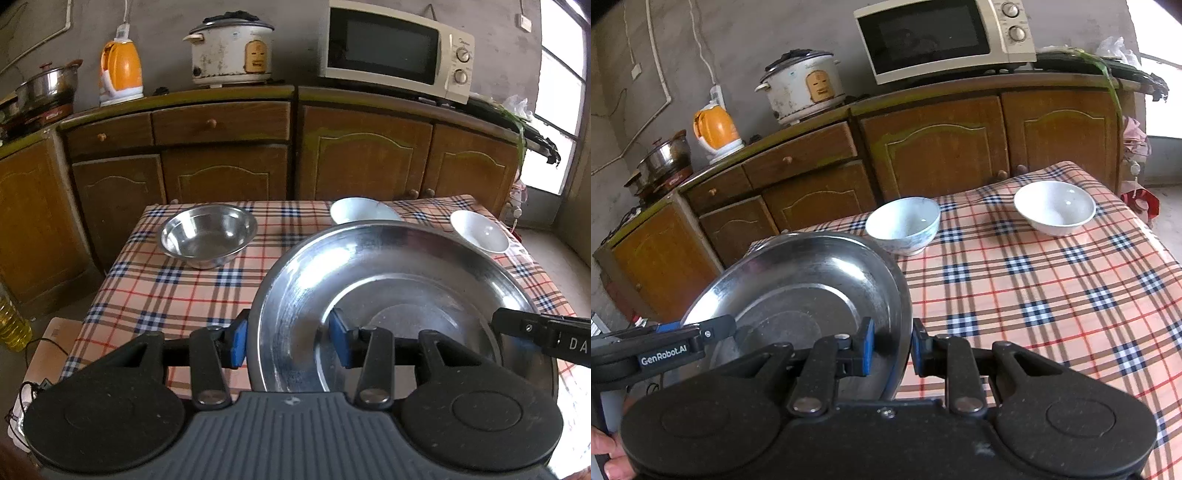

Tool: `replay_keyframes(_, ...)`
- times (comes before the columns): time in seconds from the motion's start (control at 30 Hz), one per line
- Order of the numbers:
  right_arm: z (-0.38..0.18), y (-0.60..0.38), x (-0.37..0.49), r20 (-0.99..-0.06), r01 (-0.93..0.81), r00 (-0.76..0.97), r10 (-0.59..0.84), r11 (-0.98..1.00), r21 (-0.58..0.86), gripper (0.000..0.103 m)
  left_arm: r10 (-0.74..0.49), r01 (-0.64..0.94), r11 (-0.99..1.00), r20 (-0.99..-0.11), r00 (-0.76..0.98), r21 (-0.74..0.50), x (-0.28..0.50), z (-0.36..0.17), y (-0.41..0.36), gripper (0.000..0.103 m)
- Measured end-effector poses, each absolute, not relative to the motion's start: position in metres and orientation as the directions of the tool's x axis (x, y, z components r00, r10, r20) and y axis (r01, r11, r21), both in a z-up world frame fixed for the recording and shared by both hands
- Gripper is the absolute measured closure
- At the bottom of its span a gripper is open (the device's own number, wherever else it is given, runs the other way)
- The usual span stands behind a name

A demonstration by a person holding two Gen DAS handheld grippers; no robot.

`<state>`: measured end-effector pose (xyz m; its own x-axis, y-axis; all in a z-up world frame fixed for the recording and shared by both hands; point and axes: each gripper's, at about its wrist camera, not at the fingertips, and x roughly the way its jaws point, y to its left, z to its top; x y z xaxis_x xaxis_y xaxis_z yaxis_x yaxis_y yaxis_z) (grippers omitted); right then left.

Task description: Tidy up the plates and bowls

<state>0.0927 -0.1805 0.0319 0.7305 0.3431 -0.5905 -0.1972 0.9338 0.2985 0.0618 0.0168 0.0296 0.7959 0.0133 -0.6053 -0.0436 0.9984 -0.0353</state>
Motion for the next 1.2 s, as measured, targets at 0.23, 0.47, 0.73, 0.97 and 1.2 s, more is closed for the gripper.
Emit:
replay_keyframes(0.23, 0.03, -0.16, 0.092, -0.598, -0.225, 0.715, 0.362, 0.929, 0.293, 0.076, 0.033, -0.071, 0.997, -0.608, 0.793, -0.038, 0.055, 0.028, 0.035, 0.059)
replay_keyframes(0.47, 0.028, -0.136, 0.093, -0.605, -0.254, 0.696, 0.387, 0.921, 0.296, 0.076, 0.058, -0.101, 0.994, -0.611, 0.79, -0.036, 0.049, 0.027, 0.055, 0.059)
replay_keyframes(0.73, 0.025, -0.108, 0.093, -0.614, -0.29, 0.673, 0.413, 0.911, 0.295, 0.076, 0.085, -0.137, 0.99, -0.614, 0.785, -0.038, 0.045, 0.024, 0.078, 0.059)
replay_keyframes(0.97, 0.019, -0.088, 0.094, -0.625, -0.309, 0.657, 0.421, 0.907, 0.285, 0.076, 0.098, -0.16, 0.986, -0.622, 0.777, -0.044, 0.042, 0.018, 0.096, 0.059)
replay_keyframes(1.2, 0.009, -0.065, 0.096, -0.644, -0.33, 0.635, 0.427, 0.904, 0.273, 0.076, 0.107, -0.178, 0.983, -0.64, 0.761, -0.047, 0.043, 0.006, 0.115, 0.059)
